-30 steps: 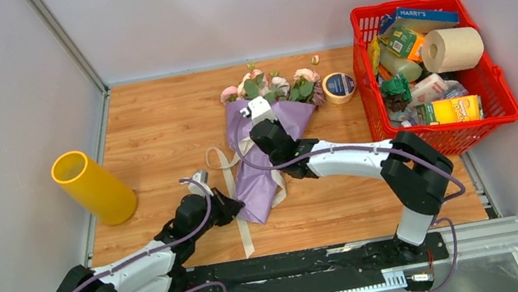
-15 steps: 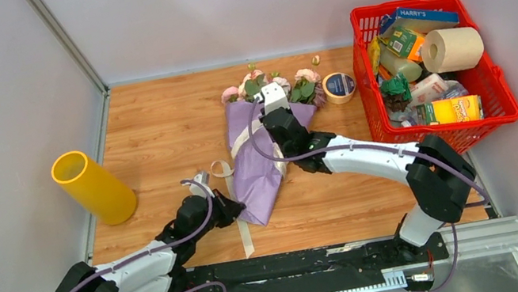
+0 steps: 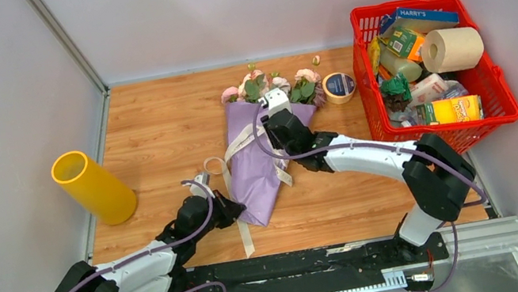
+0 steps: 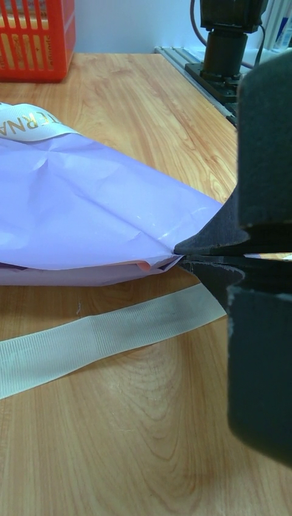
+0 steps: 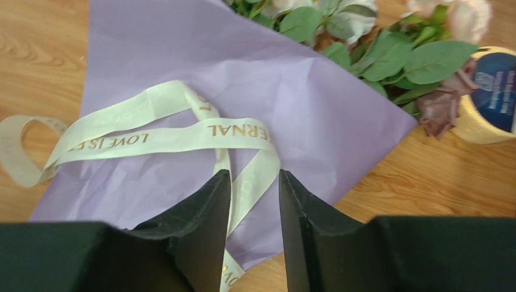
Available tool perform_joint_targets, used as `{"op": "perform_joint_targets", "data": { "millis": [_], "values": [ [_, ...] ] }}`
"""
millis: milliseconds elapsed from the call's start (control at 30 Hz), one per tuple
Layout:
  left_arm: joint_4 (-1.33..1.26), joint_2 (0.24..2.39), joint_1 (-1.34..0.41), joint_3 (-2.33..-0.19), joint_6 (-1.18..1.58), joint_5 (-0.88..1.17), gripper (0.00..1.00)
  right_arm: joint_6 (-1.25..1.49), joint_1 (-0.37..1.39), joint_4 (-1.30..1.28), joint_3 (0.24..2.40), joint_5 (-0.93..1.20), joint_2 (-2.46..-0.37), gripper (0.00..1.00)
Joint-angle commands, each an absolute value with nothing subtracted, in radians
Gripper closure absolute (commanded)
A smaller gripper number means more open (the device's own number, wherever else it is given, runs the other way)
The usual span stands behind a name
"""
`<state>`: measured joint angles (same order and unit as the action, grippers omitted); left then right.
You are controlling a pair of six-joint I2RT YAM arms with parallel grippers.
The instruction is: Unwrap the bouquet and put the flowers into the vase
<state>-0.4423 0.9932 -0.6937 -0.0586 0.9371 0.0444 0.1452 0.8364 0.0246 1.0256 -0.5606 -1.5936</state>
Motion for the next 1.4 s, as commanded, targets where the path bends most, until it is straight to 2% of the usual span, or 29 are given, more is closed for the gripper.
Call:
{"op": "perform_joint_targets", "data": {
  "millis": [0, 300, 467, 533, 600, 700, 867, 1133, 1367],
  "values": [
    [-0.454, 0.988, -0.706, -0.040, 0.942, 0.046, 1.00, 0.198, 0.810, 0.005, 1.026, -0.315, -1.603, 0.59],
    [-0.449, 0.983, -0.722, -0.040, 0.953, 0.046, 1.00, 0.219, 0.779, -0.028, 1.014, -0.210, -1.697, 0.56],
    [-0.443, 0.983, -0.729, -0.044, 0.951, 0.040, 1.00, 0.222, 0.779, -0.023, 0.996, -0.195, -1.710, 0.61],
    [-0.442, 0.985, -0.730, -0.044, 0.950, 0.038, 1.00, 0.222, 0.781, -0.023, 0.991, -0.204, -1.709, 0.68],
    [-0.443, 0.988, -0.730, -0.044, 0.948, 0.035, 1.00, 0.222, 0.778, -0.028, 0.989, -0.233, -1.694, 0.83],
    [-0.439, 0.991, -0.732, -0.046, 0.951, 0.022, 1.00, 0.225, 0.779, -0.057, 0.997, -0.322, -1.663, 1.00],
    [-0.434, 1.003, -0.733, -0.041, 0.957, 0.003, 1.00, 0.203, 0.775, -0.061, 0.996, -0.524, -1.582, 1.00],
    [-0.466, 1.042, -0.742, -0.041, 0.959, 0.003, 1.00, 0.150, 0.758, -0.112, 1.069, -0.581, -1.509, 1.00],
    [-0.502, 1.100, -0.747, -0.043, 0.960, 0.003, 1.00, 0.164, 0.661, -0.118, 1.156, -0.610, -1.456, 1.00]
  ]
}}
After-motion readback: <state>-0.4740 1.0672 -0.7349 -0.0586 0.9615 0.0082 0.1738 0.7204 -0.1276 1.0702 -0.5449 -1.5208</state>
